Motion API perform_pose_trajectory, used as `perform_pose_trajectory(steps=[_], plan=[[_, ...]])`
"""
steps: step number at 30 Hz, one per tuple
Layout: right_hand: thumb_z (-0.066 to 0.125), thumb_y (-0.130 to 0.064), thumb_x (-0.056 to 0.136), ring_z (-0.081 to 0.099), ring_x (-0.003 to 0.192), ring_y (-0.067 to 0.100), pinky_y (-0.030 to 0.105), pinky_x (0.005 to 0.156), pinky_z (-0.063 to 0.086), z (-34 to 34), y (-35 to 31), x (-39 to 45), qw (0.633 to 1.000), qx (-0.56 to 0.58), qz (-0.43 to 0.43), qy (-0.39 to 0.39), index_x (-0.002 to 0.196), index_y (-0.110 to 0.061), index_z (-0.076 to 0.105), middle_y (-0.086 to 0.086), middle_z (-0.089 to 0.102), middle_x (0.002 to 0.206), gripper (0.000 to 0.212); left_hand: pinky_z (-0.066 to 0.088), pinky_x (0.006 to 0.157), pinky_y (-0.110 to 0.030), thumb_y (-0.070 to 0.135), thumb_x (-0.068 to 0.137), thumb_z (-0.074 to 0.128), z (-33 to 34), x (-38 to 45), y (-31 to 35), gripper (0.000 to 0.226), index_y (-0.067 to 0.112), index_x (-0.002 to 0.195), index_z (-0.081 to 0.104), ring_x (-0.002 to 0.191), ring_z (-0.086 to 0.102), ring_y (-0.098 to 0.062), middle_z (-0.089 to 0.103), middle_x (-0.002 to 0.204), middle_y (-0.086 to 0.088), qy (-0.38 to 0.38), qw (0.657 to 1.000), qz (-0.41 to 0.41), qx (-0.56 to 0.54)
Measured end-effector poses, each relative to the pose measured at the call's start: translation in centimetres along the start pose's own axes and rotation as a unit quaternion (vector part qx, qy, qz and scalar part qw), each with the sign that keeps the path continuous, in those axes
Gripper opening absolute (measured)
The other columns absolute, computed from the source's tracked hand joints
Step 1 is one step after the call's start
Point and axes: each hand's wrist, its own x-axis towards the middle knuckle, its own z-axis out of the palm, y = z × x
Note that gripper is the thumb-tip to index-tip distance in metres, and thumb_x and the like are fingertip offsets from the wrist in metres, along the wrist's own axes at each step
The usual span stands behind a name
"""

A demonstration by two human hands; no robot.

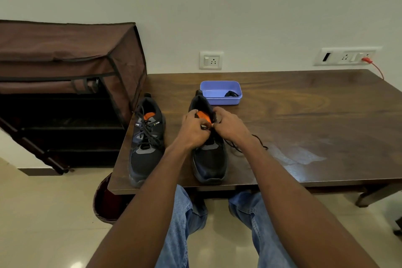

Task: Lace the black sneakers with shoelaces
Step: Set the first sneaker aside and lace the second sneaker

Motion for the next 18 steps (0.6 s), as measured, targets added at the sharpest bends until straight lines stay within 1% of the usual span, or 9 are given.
perform_pose_trajectory(steps=[2,5,7,8,11,13,15,16,18], plan=[[0.052,-0.033,0.096,0.059,0.104,0.023,0.045,0.090,0.050,0.1,-0.1,0.0,1.000,0.000,0.002,-0.002,0.131,-0.030,0.051,0.002,0.065,0.119,0.036,0.014,0.120,-0.037,0.021,0.092,0.068,0.4,0.2,-0.3,0.025,0.016,0.116,0.074,0.147,0.011,-0.032,0.017,0.162,-0.010,-0.019,0.998,-0.003,0.055],[0.051,-0.027,0.094,0.059,0.109,0.026,0.047,0.094,0.050,0.1,0.0,0.0,1.000,0.002,0.006,0.003,0.141,-0.039,0.045,0.002,0.063,0.127,0.049,0.034,0.109,-0.030,0.015,0.089,0.070,0.3,0.4,-0.5,0.022,0.009,0.110,0.075,0.133,0.040,-0.021,0.044,0.149,-0.010,0.019,0.998,-0.014,-0.066],[0.048,-0.024,0.093,0.058,0.114,0.026,0.046,0.095,0.050,0.0,0.0,0.1,1.000,-0.005,0.009,0.003,0.143,-0.044,0.044,0.001,0.061,0.133,0.055,0.048,0.072,-0.023,0.004,0.086,0.066,-0.8,-0.1,-0.1,0.010,0.005,0.096,0.069,0.087,0.059,-0.006,0.066,0.103,-0.003,0.118,0.968,-0.079,-0.208],[0.047,-0.022,0.092,0.058,0.114,0.026,0.045,0.094,0.049,0.0,-0.1,0.2,1.000,-0.015,0.013,0.000,0.141,-0.042,0.049,0.001,0.061,0.134,0.053,0.044,0.057,-0.020,0.000,0.085,0.060,-1.7,-0.4,0.2,0.006,0.004,0.081,0.063,0.064,0.053,-0.002,0.060,0.079,-0.001,0.187,0.946,-0.106,-0.242],[0.047,-0.022,0.092,0.060,0.111,0.026,0.045,0.095,0.050,0.0,0.0,0.4,0.999,-0.032,0.027,-0.010,0.130,-0.037,0.063,0.000,0.061,0.134,0.043,0.037,0.049,-0.025,-0.005,0.081,0.049,-3.4,-1.1,-0.5,0.026,0.008,0.059,0.045,0.043,0.037,-0.007,0.042,0.056,-0.002,0.368,0.854,-0.214,-0.299],[0.048,-0.025,0.092,0.060,0.111,0.026,0.047,0.097,0.050,0.2,-0.2,0.3,0.999,-0.035,0.031,-0.015,0.127,-0.038,0.063,0.000,0.060,0.134,0.041,0.042,0.058,-0.035,-0.001,0.081,0.048,-3.6,-1.7,-0.3,0.019,0.008,0.065,0.048,0.055,0.051,-0.020,0.056,0.074,-0.013,0.397,0.836,-0.247,-0.286],[0.049,-0.026,0.091,0.060,0.111,0.027,0.050,0.097,0.050,0.4,-0.2,0.3,0.998,-0.043,0.035,-0.017,0.128,-0.038,0.062,0.002,0.060,0.135,0.041,0.048,0.076,-0.035,0.001,0.084,0.053,-3.3,-1.9,-0.1,0.017,0.008,0.096,0.063,0.090,0.058,-0.022,0.053,0.122,-0.015,0.357,0.886,-0.209,-0.210],[0.049,-0.027,0.091,0.060,0.111,0.027,0.050,0.097,0.050,0.4,-0.3,0.3,0.998,-0.043,0.037,-0.014,0.128,-0.038,0.062,0.003,0.060,0.135,0.041,0.046,0.088,-0.032,0.001,0.085,0.056,-2.9,-1.7,0.0,0.031,0.010,0.114,0.063,0.109,0.051,-0.020,0.043,0.137,-0.010,0.318,0.916,-0.174,-0.171],[0.050,-0.026,0.091,0.060,0.112,0.028,0.048,0.097,0.050,0.3,-0.2,0.3,0.999,-0.040,0.036,-0.008,0.128,-0.037,0.062,0.003,0.061,0.135,0.041,0.038,0.111,-0.041,0.002,0.086,0.061,-2.3,-1.3,0.4,0.041,0.016,0.125,0.065,0.135,0.035,-0.023,0.035,0.150,-0.008,0.234,0.961,-0.099,-0.112]])
